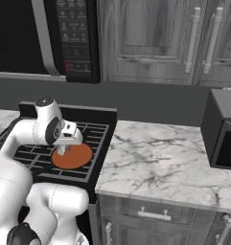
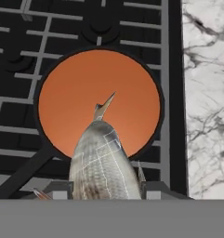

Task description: Retrieve the fish from the fridge and place it on the saucepan with marinade on the stove.

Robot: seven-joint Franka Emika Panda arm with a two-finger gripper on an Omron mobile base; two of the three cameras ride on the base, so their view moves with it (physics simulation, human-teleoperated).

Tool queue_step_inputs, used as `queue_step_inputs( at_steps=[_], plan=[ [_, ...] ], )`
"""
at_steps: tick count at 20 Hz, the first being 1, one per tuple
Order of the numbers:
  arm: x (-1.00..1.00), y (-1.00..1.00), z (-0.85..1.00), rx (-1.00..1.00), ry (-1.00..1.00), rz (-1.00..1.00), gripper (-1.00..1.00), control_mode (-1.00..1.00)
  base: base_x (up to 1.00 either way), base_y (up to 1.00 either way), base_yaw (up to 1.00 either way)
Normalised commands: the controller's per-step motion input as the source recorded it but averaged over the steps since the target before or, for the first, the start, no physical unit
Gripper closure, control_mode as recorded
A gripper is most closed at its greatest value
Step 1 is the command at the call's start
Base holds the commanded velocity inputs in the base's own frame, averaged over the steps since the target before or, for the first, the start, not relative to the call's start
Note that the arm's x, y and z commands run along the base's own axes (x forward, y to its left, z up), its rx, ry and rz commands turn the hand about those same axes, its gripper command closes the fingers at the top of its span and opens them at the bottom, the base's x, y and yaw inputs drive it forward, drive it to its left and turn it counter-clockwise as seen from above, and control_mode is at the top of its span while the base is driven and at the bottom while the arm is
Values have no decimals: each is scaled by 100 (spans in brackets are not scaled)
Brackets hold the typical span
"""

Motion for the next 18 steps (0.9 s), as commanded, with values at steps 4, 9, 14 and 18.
queue_step_inputs(
  at_steps=[4, 9, 14, 18],
  plan=[
    [14, 4, -16, 0, 0, 0, 100, -100, 0, 0, 0],
    [3, 13, -23, 0, 0, 0, 100, -100, 0, 0, 0],
    [20, 8, -25, 0, 0, 0, 100, -100, 0, 0, 0],
    [26, 0, -27, 0, 0, 0, 100, -100, 0, 0, 0]
  ],
)
